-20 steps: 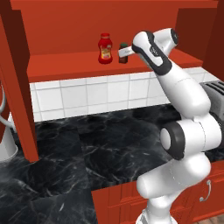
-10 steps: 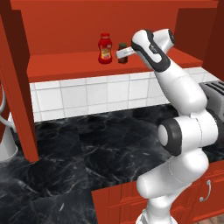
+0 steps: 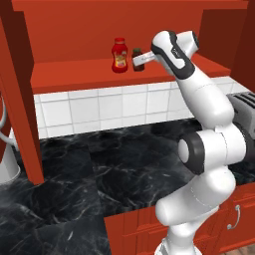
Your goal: Collect the paprika, ketchup, and shaker from the cabinet and place them next to the stove.
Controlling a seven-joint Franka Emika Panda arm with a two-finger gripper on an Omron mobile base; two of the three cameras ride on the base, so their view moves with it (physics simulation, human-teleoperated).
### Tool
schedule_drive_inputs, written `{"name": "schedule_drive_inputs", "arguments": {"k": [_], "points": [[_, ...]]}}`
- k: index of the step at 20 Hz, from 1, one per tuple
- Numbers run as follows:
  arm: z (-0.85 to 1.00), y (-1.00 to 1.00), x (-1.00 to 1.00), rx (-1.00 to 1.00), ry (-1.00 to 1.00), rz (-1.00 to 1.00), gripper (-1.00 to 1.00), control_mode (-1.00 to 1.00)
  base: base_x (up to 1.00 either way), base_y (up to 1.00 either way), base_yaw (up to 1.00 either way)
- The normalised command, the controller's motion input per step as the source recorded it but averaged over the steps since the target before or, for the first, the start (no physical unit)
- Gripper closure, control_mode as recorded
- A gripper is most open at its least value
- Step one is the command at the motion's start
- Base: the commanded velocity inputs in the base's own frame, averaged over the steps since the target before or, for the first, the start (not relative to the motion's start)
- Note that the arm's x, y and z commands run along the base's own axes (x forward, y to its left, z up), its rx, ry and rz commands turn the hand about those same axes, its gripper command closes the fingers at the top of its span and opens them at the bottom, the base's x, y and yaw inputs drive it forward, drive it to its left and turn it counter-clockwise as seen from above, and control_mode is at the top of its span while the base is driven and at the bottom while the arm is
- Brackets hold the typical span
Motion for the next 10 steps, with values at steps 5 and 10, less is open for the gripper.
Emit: {"name": "schedule_drive_inputs", "arguments": {"k": [5,10], "points": [[-0.02,0.0,-0.09,0.0,-0.01,0.0,1.0,-1.0,0.0,0.0,0.0],[0.0,0.0,-0.27,0.0,-0.05,0.0,1.0,-1.0,0.0,0.0,0.0]]}}
